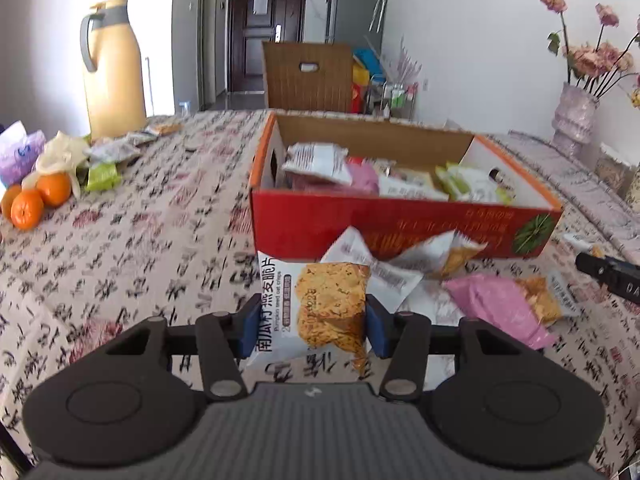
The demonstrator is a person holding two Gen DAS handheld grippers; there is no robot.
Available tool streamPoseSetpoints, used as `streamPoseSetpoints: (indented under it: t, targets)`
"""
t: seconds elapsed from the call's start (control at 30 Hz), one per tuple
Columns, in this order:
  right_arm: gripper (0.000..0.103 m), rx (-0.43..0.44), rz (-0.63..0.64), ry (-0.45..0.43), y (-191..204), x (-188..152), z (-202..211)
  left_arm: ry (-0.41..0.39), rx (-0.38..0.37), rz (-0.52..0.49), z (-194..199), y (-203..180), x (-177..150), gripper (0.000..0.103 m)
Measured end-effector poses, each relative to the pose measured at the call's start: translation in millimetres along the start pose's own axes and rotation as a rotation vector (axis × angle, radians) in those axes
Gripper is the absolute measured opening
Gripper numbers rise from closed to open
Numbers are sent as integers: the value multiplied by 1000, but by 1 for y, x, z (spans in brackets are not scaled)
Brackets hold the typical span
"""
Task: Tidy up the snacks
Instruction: 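Grasp a biscuit packet with the right gripper while the left grasps another biscuit packet, then carry both biscuit packets over the cardboard box and lower them inside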
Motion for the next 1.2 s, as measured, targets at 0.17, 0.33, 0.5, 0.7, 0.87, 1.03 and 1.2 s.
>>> streamPoseSetpoints:
  t: [0.17, 0.33, 0.5, 0.7, 0.87, 1.03, 1.2]
  targets:
    - [40, 27, 16, -26, 10, 10, 4, -50, -4, -15, 7, -7, 16, 52]
    - [40, 49, 31, -63, 21, 25, 5, -100, -13, -34, 11, -17, 34, 52]
    - [40, 70, 50, -92, 34, 43, 2, -141, -21, -55, 11, -29, 53, 52]
    - [41, 95, 76, -114, 52, 62, -10, -171, -32, -75, 5, -44, 73, 52]
    - [41, 109, 91, -122, 65, 76, -22, -186, -38, -83, -6, -54, 88, 52]
    - [41, 110, 95, -129, 74, 89, -39, -206, -27, -65, -21, -59, 103, 52]
    - [41, 96, 85, -127, 77, 101, -63, -211, -21, -46, -41, -63, 116, 52]
Point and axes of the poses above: each gripper's, at about its wrist camera, not at the fingertips, and z roughly against the way its jaws point, y to its left, x to its top, the point moved 1 cm from there along -z, roughly the way its jaws point, and after that the axes turned 2 degrees about z, right-handed, at the moved point
